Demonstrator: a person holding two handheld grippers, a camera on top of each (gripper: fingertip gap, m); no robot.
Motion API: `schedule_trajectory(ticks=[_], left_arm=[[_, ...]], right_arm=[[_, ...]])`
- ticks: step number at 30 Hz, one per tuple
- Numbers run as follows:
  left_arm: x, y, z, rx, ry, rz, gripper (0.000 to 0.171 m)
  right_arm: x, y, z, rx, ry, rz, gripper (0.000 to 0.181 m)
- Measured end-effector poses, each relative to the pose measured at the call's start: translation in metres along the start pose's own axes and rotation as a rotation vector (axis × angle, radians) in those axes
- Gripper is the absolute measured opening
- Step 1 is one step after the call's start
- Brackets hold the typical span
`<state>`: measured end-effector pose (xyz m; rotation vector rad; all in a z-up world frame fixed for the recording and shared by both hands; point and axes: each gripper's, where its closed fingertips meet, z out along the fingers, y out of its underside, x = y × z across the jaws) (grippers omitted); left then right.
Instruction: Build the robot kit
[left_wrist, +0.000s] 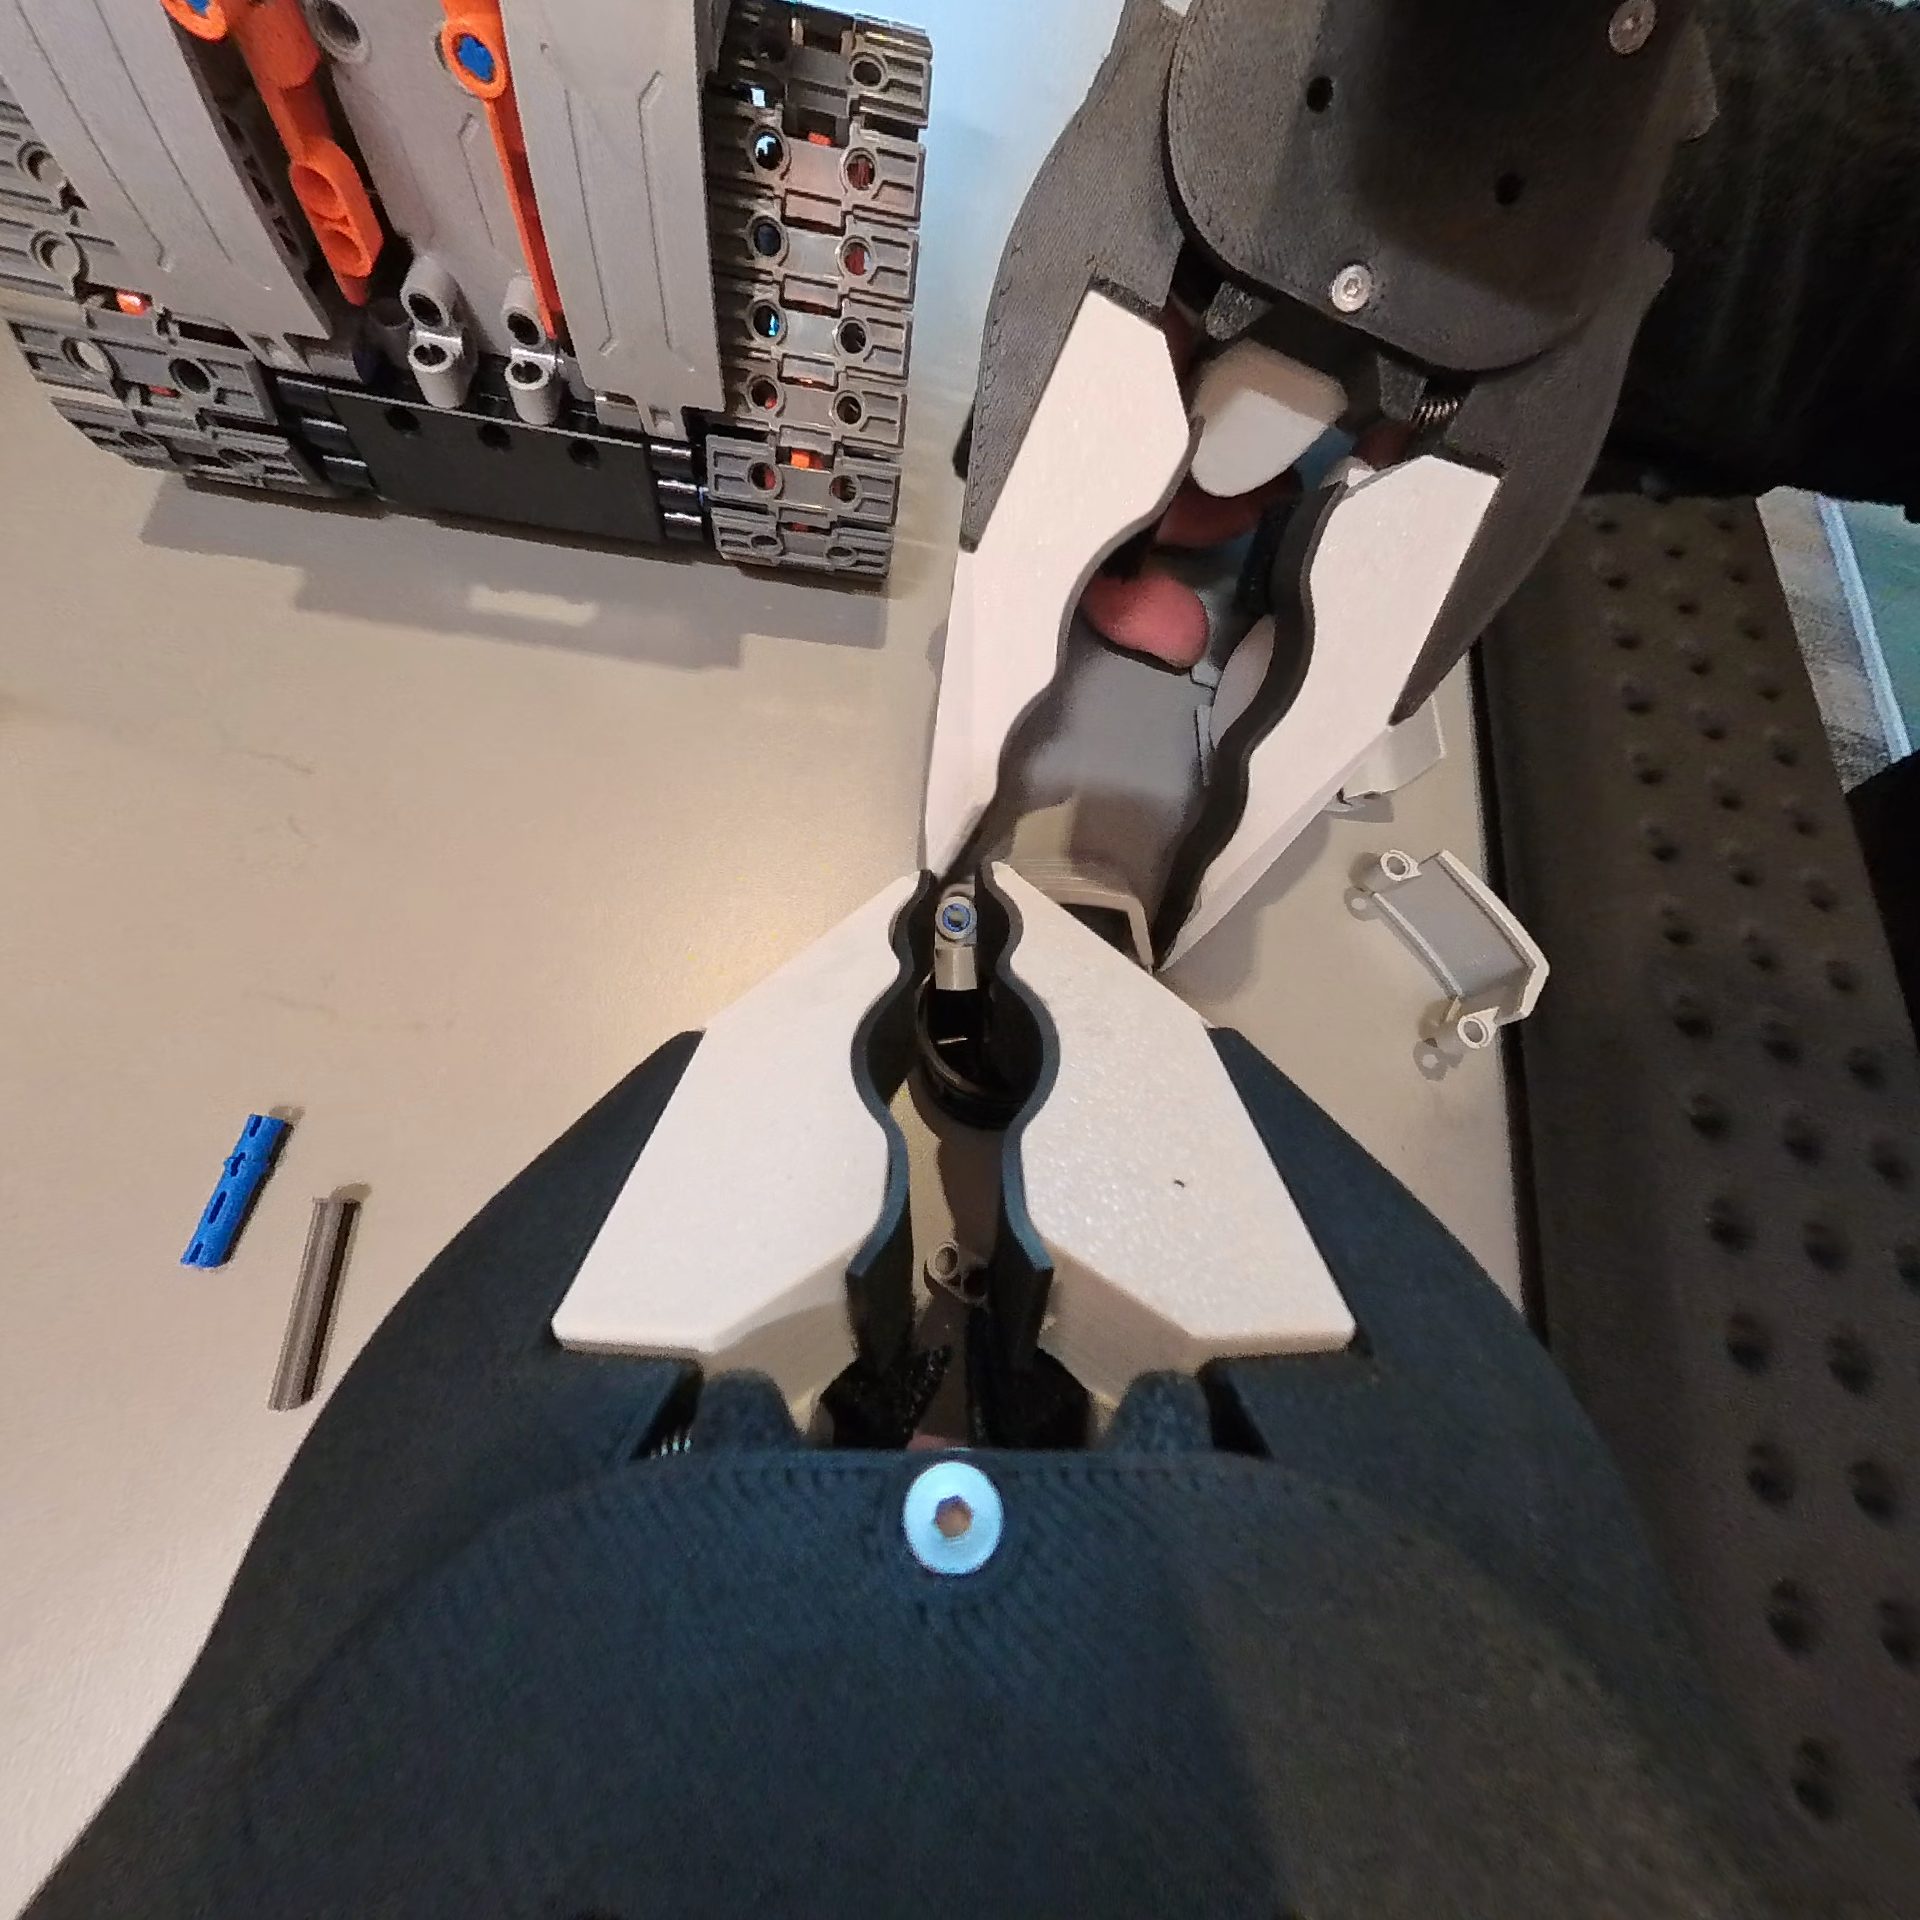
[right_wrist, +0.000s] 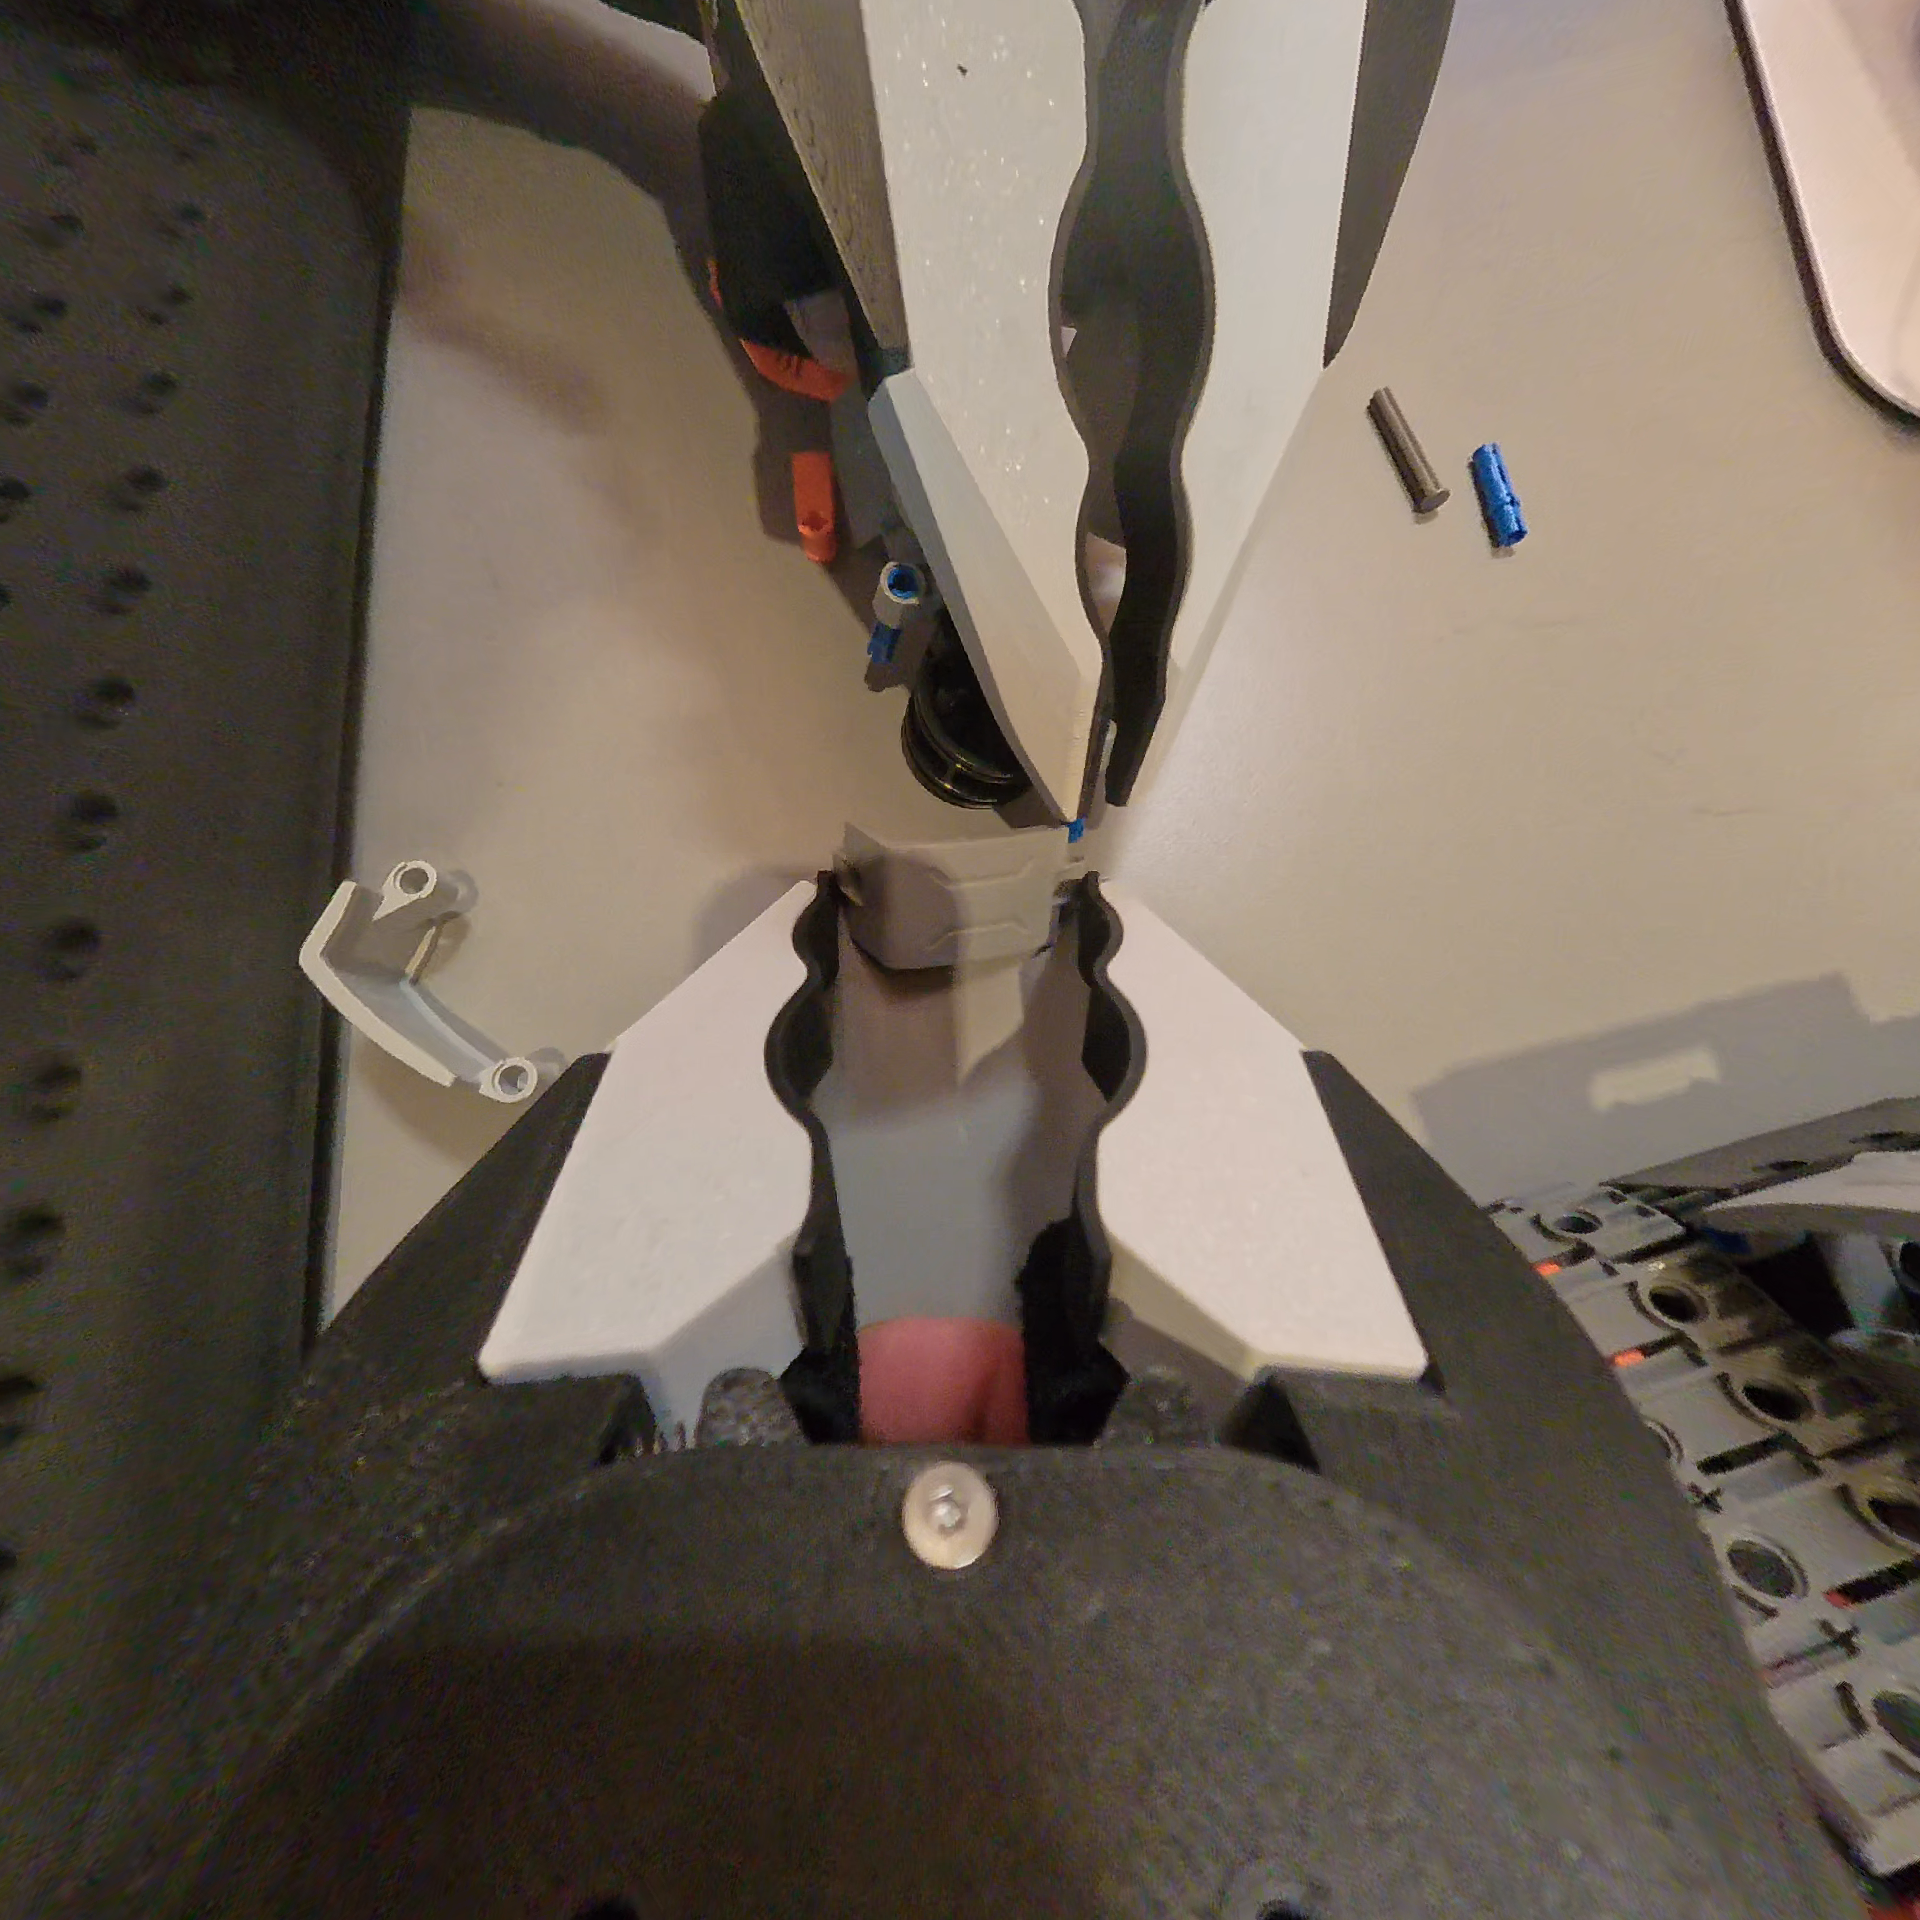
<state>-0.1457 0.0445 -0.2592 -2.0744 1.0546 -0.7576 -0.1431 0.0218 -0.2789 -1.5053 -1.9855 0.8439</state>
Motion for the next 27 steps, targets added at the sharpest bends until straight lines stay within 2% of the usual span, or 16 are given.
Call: schedule_trajectory(ticks=[7,18,27], left_arm=[[-0.003,-0.002,-0.004,0.028,-0.021,0.003,0.004],[-0.001,-0.033,-0.030,0.259,-0.067,0.083,0.004],[0.004,-0.050,-0.041,0.382,-0.136,0.209,0.004]], right_arm=[[0.003,-0.006,-0.002,0.044,0.024,-0.015,0.043],[0.013,-0.038,-0.025,0.241,0.134,-0.076,0.042],[0.018,-0.049,-0.037,0.273,0.251,-0.182,0.042]])
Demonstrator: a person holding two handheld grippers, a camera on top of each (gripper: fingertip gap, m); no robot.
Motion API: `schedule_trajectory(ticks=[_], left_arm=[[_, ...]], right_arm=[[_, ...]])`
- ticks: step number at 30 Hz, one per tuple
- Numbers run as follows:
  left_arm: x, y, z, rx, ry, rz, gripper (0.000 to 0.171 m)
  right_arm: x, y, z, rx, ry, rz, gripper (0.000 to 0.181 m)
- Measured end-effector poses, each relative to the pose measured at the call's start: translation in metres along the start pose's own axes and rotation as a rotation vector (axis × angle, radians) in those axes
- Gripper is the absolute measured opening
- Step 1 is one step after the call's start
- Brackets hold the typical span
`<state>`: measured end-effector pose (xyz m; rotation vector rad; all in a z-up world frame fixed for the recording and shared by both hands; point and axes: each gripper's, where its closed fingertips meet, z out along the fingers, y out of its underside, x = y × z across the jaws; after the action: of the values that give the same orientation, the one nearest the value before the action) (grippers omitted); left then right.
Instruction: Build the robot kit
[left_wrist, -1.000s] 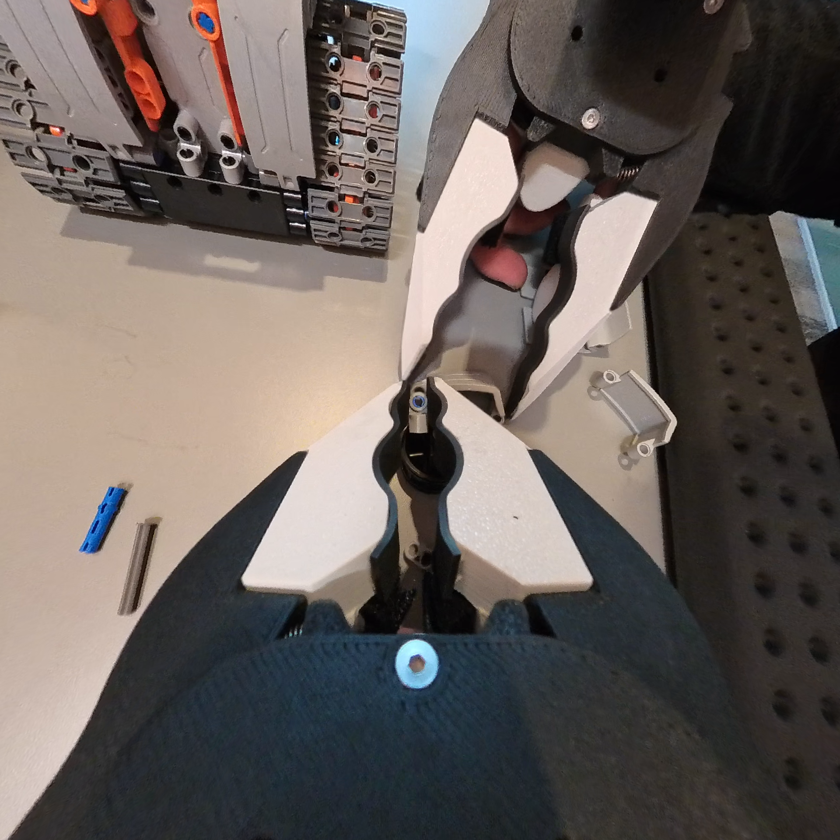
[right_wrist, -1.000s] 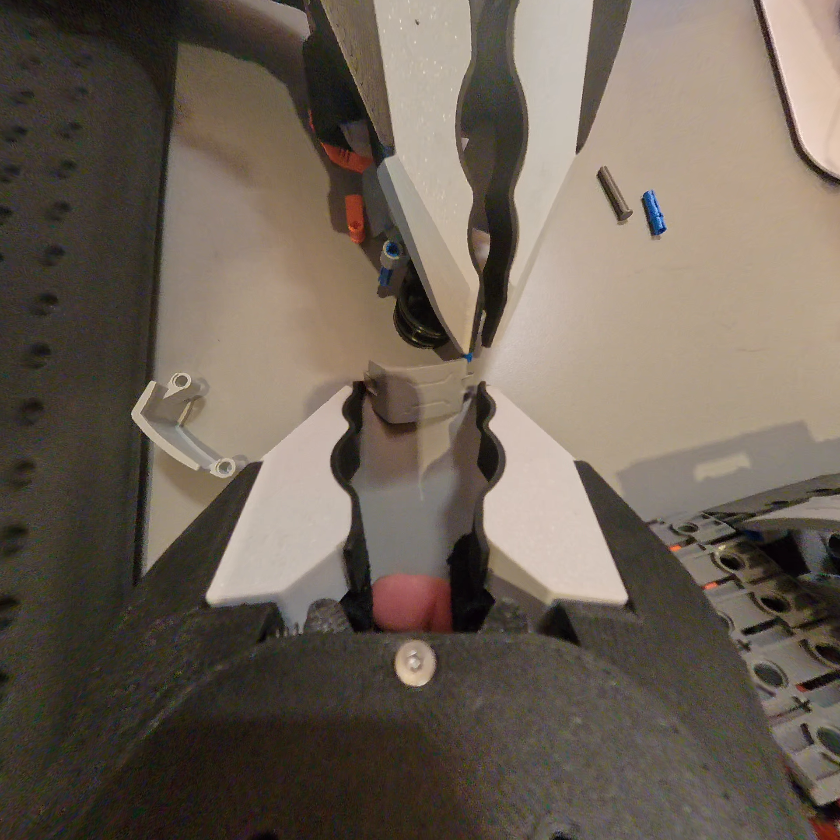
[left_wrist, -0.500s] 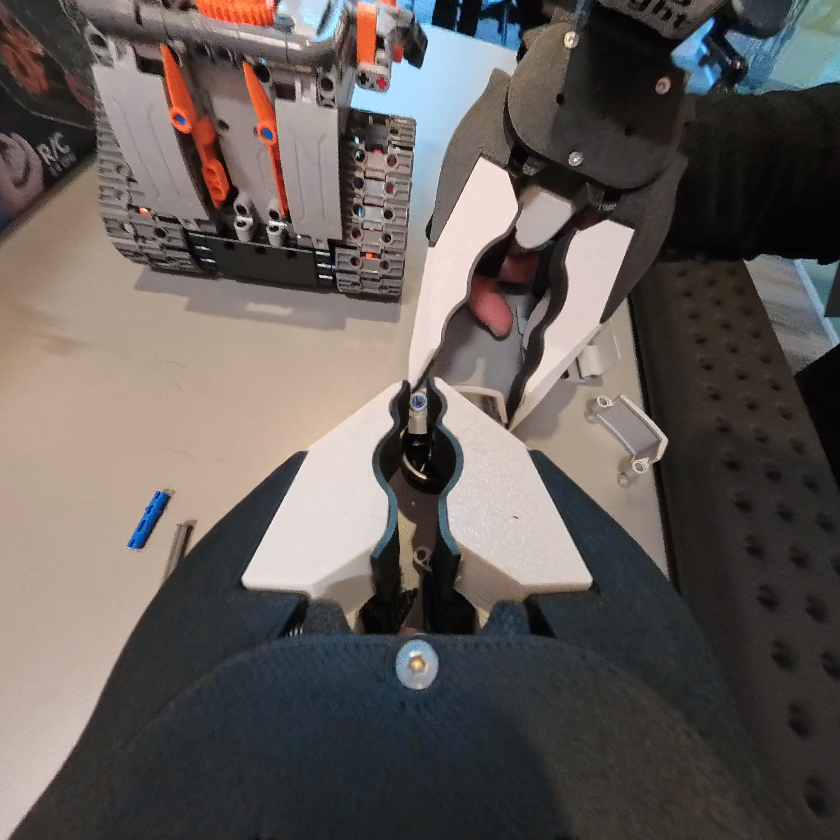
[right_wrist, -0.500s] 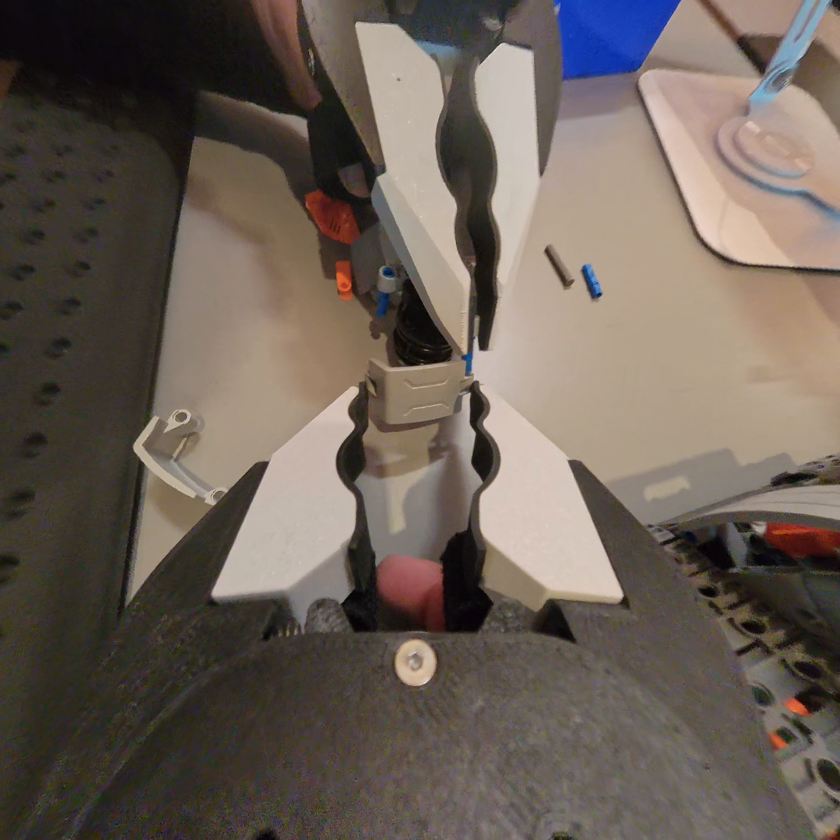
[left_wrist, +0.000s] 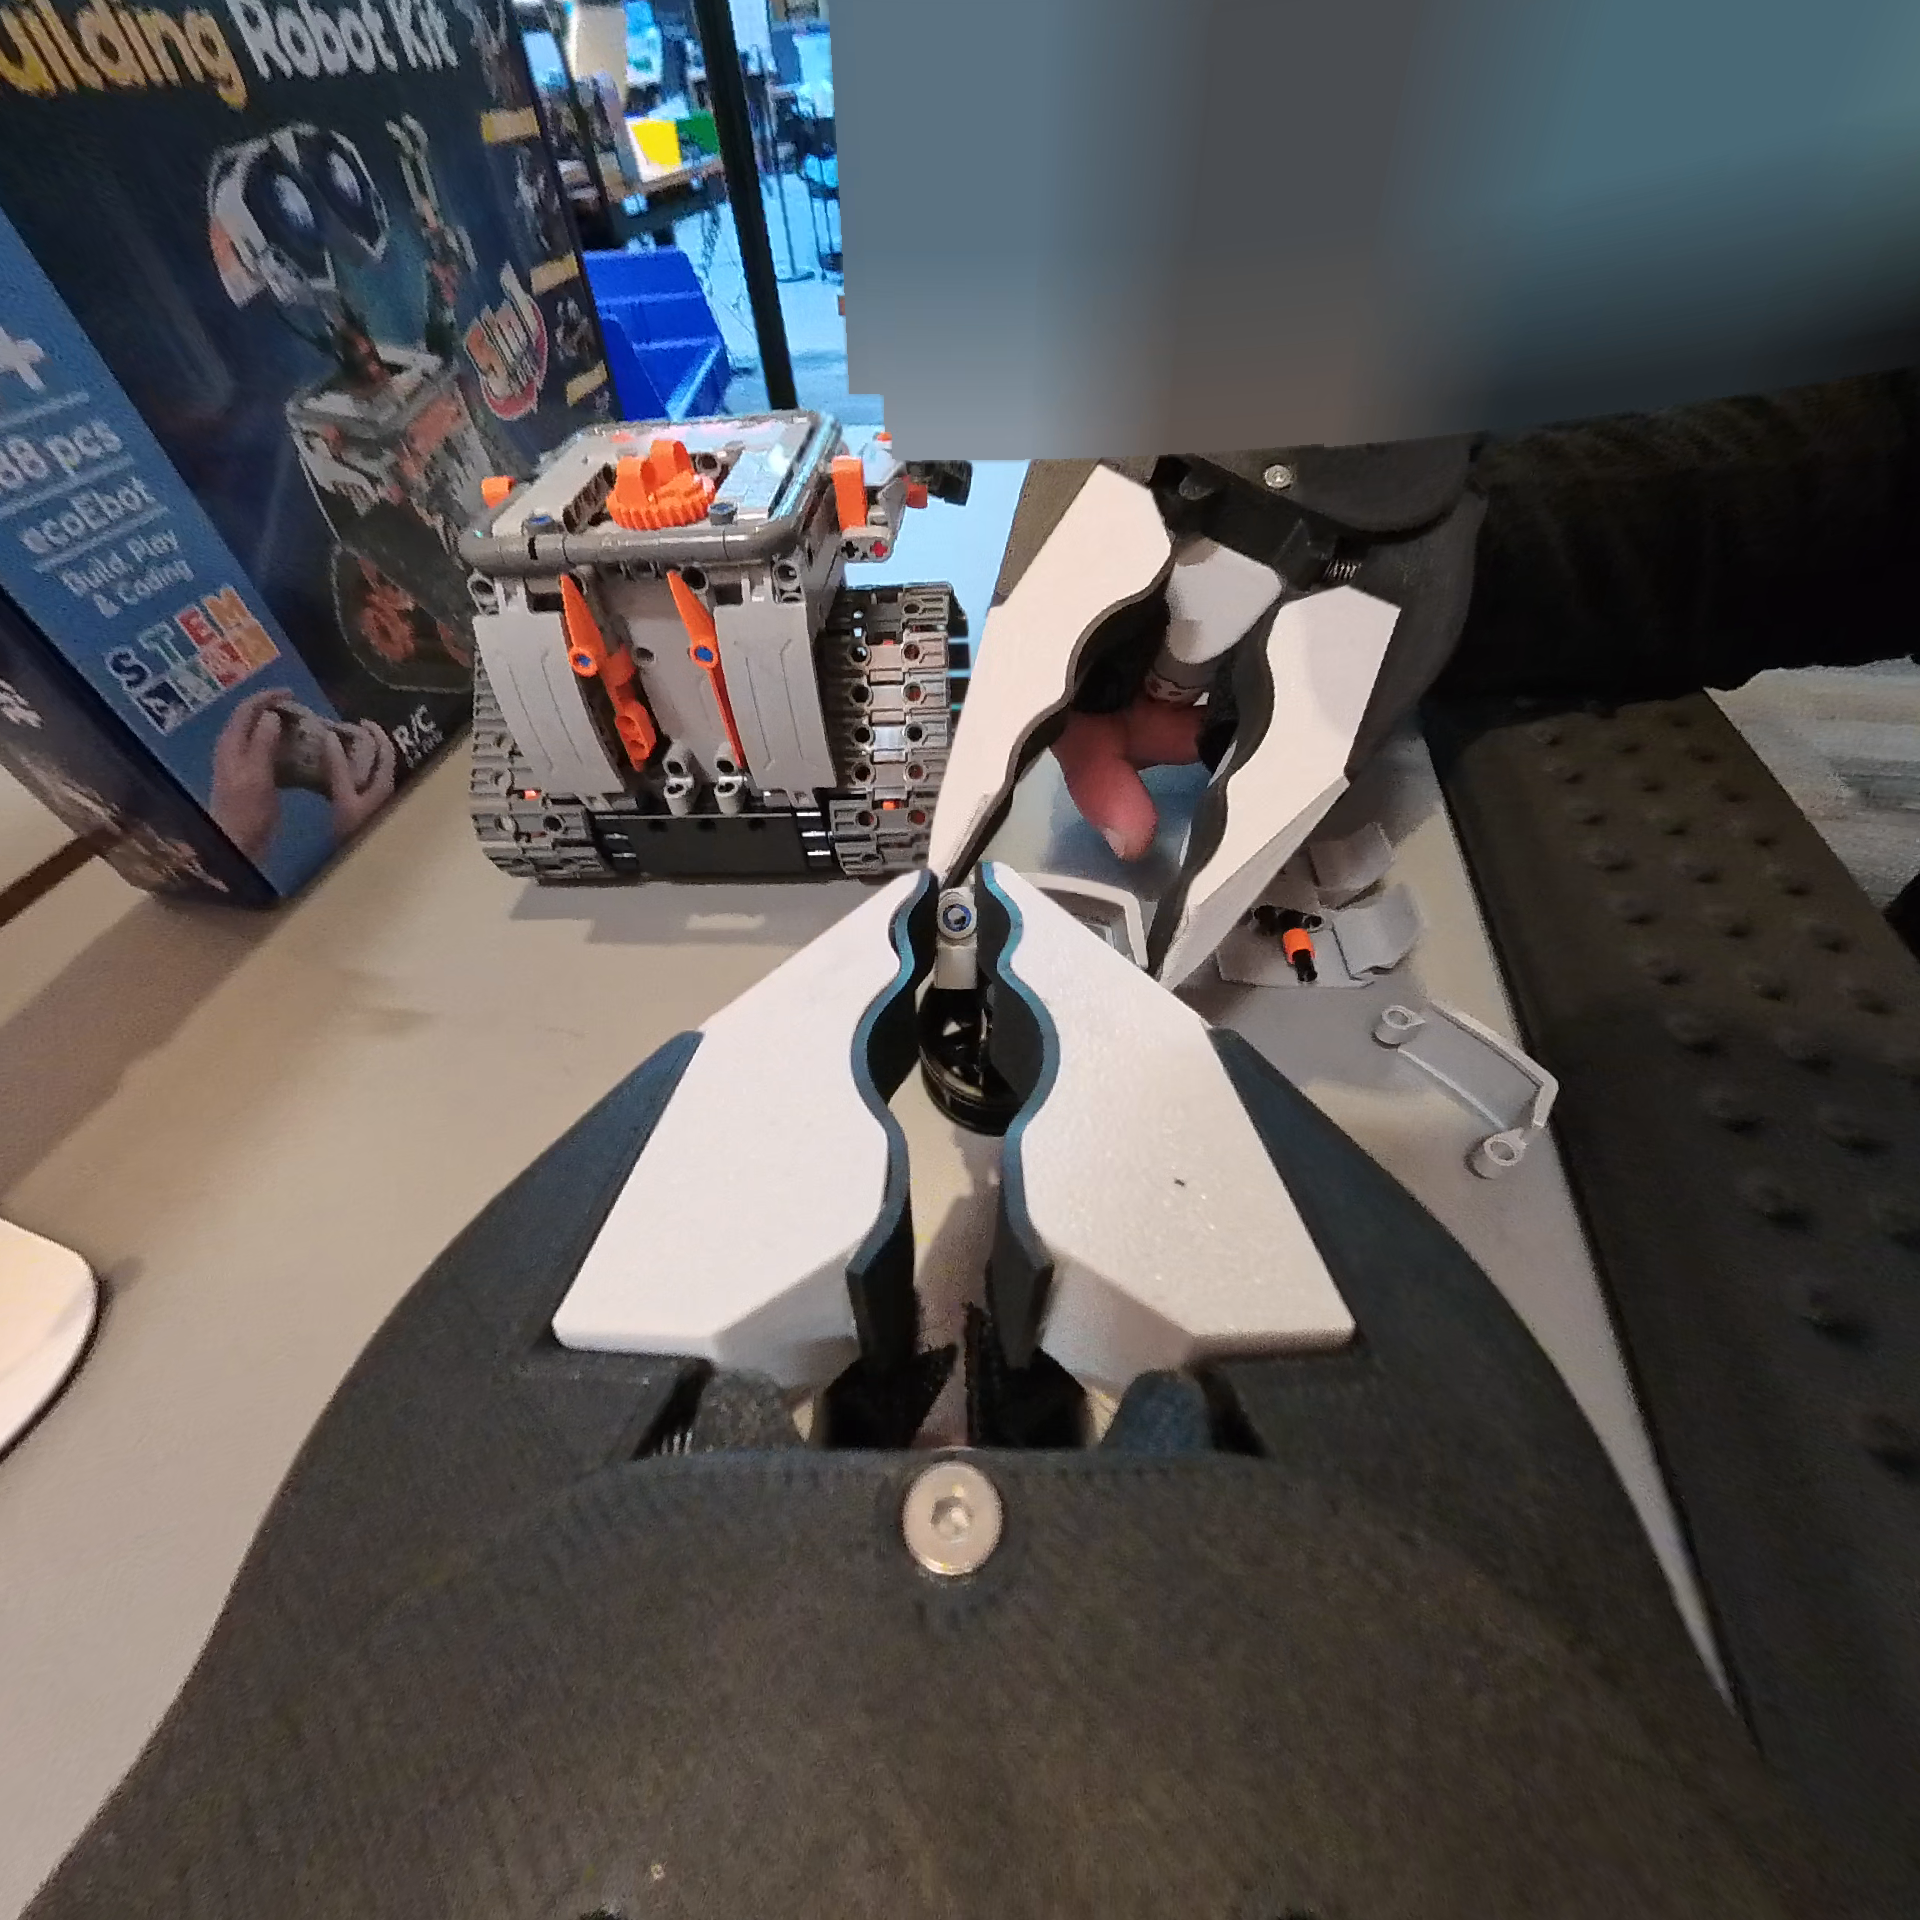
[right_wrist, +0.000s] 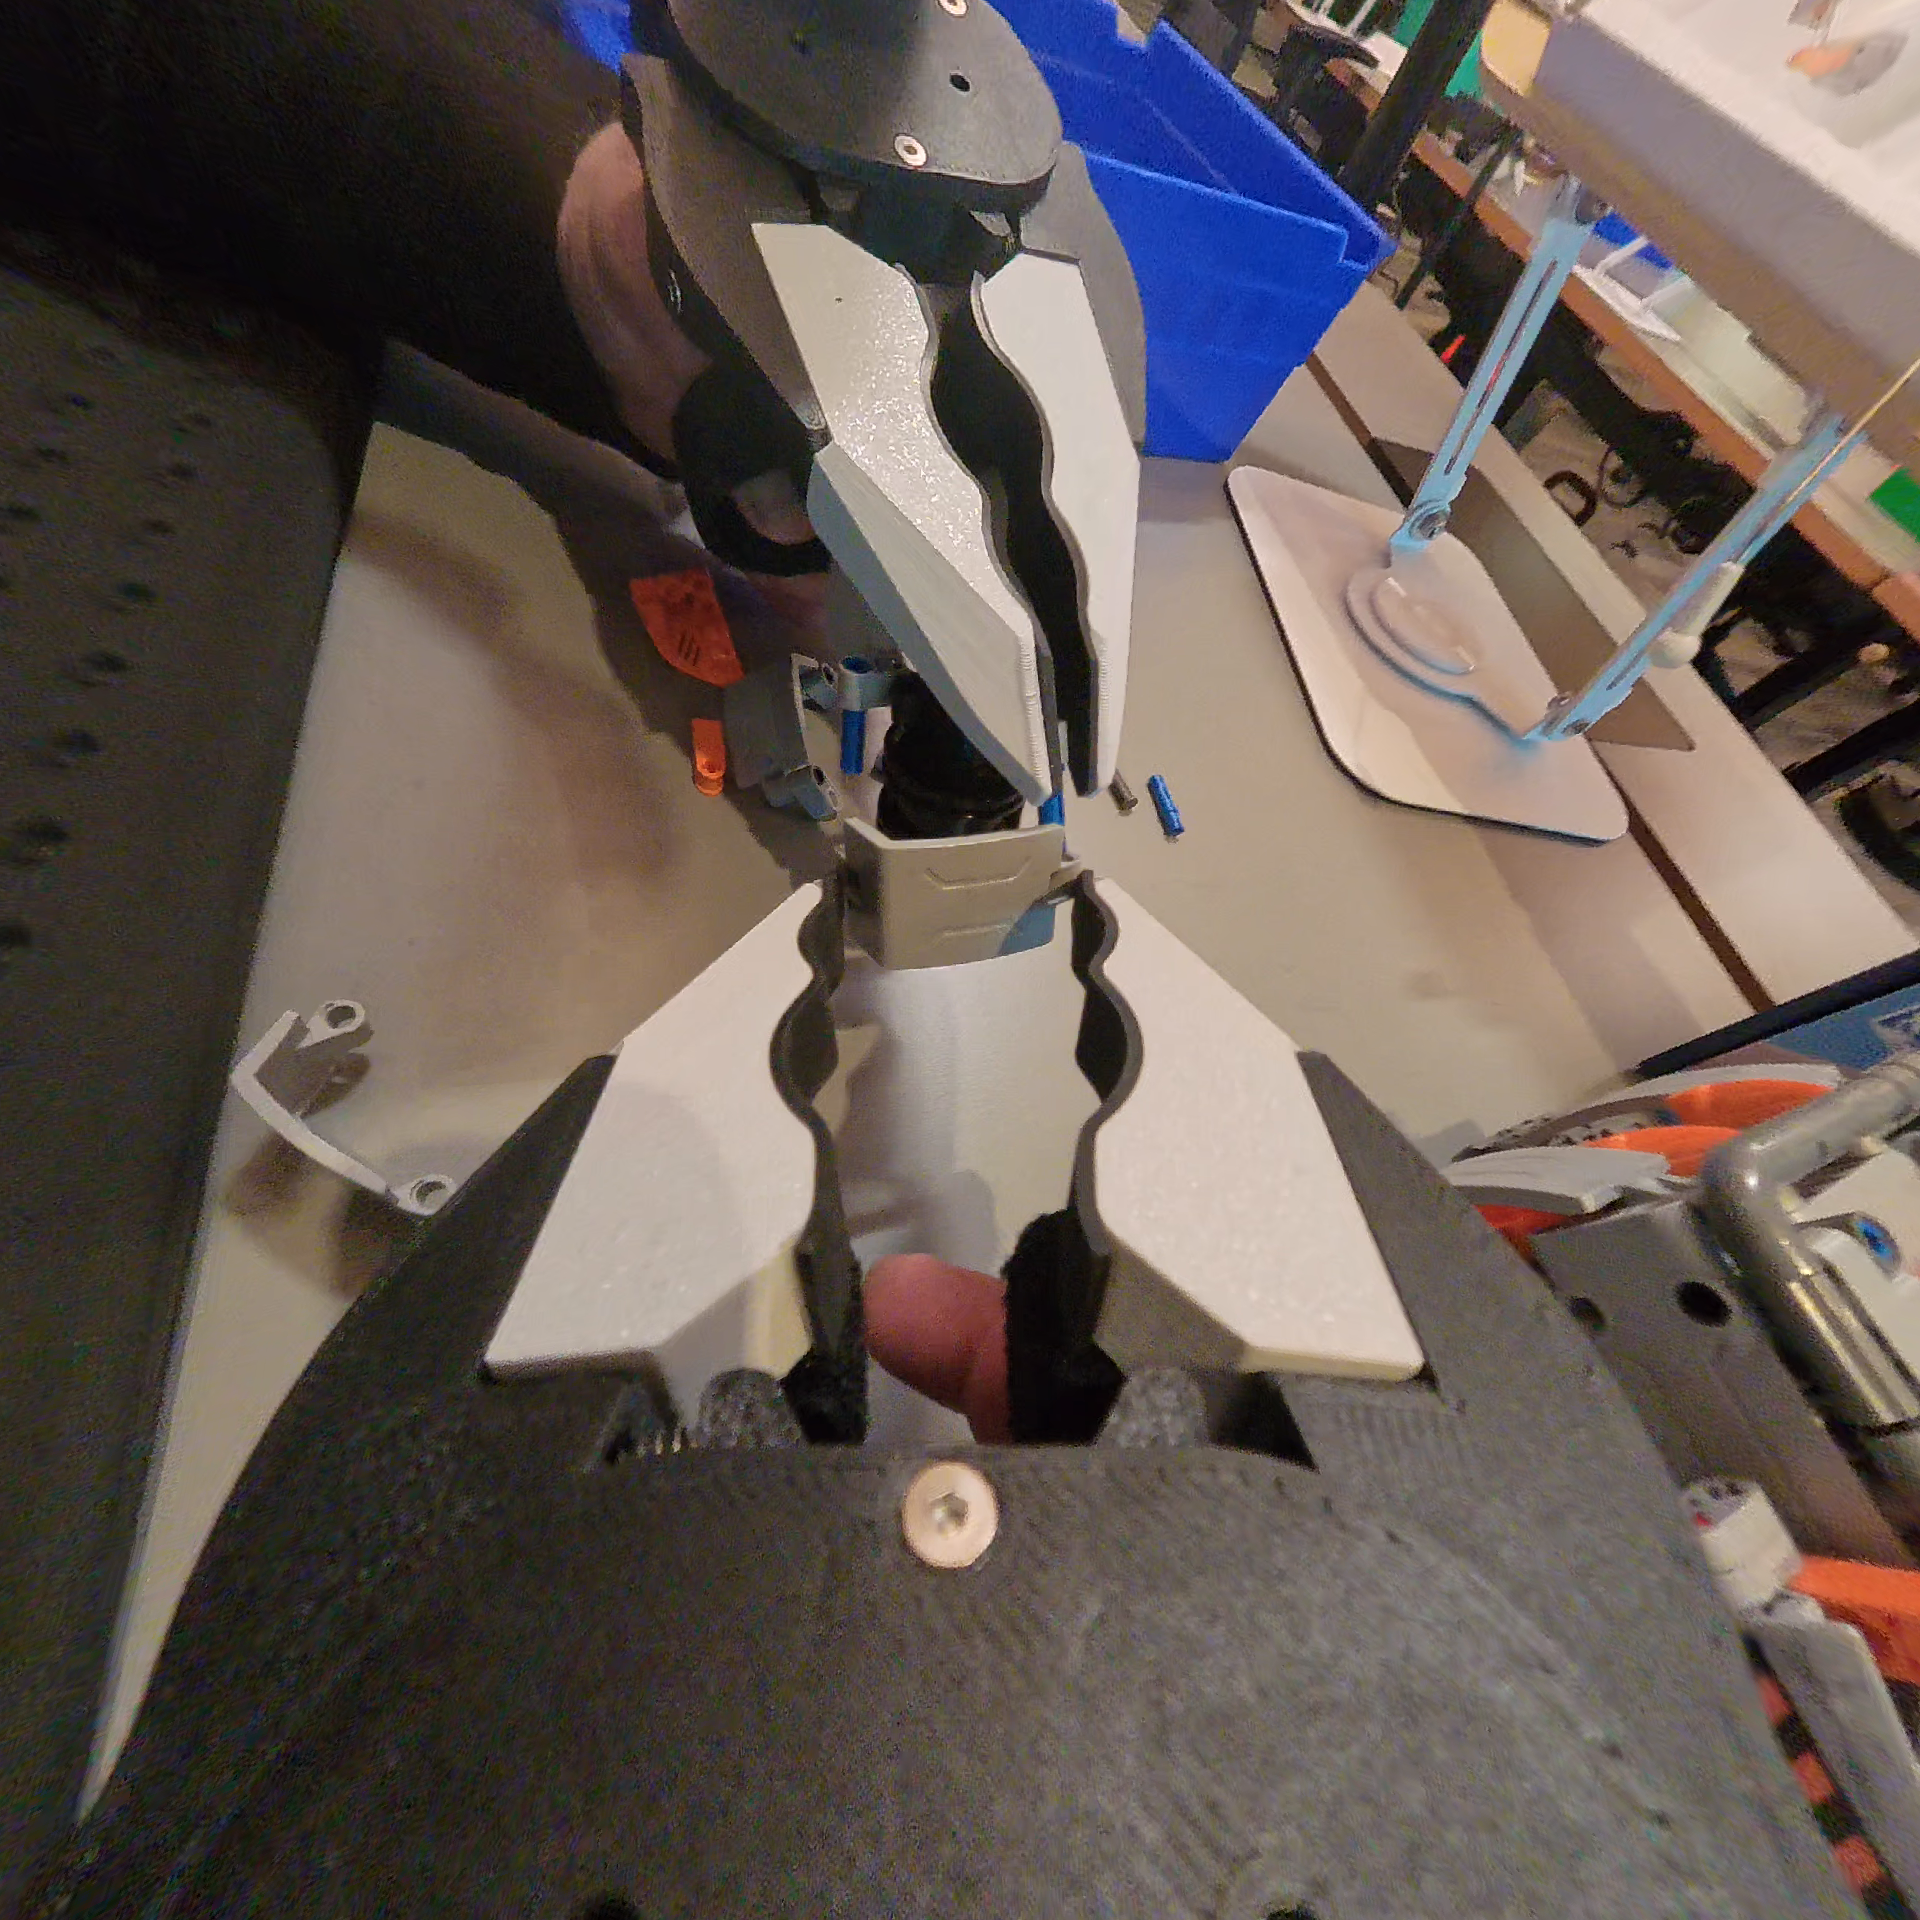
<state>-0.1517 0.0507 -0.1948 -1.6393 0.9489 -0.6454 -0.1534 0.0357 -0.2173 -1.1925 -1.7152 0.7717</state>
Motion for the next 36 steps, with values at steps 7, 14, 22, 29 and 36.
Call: schedule_trajectory(ticks=[7,14,22,29,36], left_arm=[[0.001,-0.009,-0.001,0.040,-0.038,0.071,0.004],[0.002,-0.013,-0.001,0.057,-0.060,0.110,0.004],[0.003,-0.004,0.003,-0.013,-0.092,0.168,0.004],[-0.001,0.017,0.002,-0.166,-0.138,0.151,0.004],[0.000,0.030,0.005,-0.236,-0.128,0.110,0.004]], right_arm=[[0.002,-0.005,-0.002,-0.006,0.056,-0.080,0.042],[0.006,-0.010,-0.004,-0.002,0.110,-0.109,0.041],[0.006,0.000,0.001,-0.082,0.142,-0.167,0.040],[0.000,0.013,0.008,-0.164,0.113,-0.181,0.035],[-0.006,0.021,0.011,-0.184,0.056,-0.116,0.036]])
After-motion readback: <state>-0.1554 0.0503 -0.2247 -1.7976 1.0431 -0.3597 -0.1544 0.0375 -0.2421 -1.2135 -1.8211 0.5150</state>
